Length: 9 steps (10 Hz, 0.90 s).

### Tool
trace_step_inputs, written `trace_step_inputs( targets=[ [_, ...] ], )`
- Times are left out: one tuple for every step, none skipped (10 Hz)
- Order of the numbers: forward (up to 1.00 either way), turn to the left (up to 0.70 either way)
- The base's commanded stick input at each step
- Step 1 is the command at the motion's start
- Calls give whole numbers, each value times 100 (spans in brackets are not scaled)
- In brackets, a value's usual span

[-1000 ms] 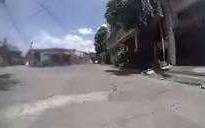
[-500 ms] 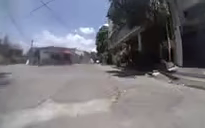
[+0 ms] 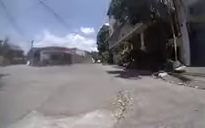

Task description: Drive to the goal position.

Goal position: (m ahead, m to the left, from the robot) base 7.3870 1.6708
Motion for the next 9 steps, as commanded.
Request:
trace_step_inputs(
  targets=[
    [85,0],
    [85,0],
    [85,0],
    [85,0],
    [85,0],
    [85,0],
    [85,0],
    [85,0],
    [85,0]
  ],
)
